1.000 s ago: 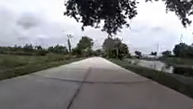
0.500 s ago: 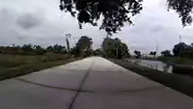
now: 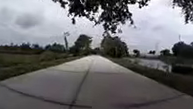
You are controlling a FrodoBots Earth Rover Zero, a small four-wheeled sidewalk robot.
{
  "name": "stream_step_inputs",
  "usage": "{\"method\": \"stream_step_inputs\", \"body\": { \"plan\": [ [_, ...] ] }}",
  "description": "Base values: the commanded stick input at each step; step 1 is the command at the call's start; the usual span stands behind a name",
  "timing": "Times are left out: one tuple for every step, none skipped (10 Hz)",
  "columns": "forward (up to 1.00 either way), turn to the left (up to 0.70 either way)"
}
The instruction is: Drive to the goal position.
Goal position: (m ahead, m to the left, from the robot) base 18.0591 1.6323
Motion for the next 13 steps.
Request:
{"method": "stream_step_inputs", "body": {
  "plan": [
    [0.85, 0.0],
    [0.85, 0.0],
    [0.85, 0.0],
    [0.85, -0.01],
    [0.85, -0.15],
    [0.85, -0.28],
    [0.85, -0.06],
    [0.85, 0.0],
    [0.85, 0.0],
    [0.85, 0.0],
    [0.85, 0.0],
    [0.85, 0.0],
    [0.85, 0.0]
  ]
}}
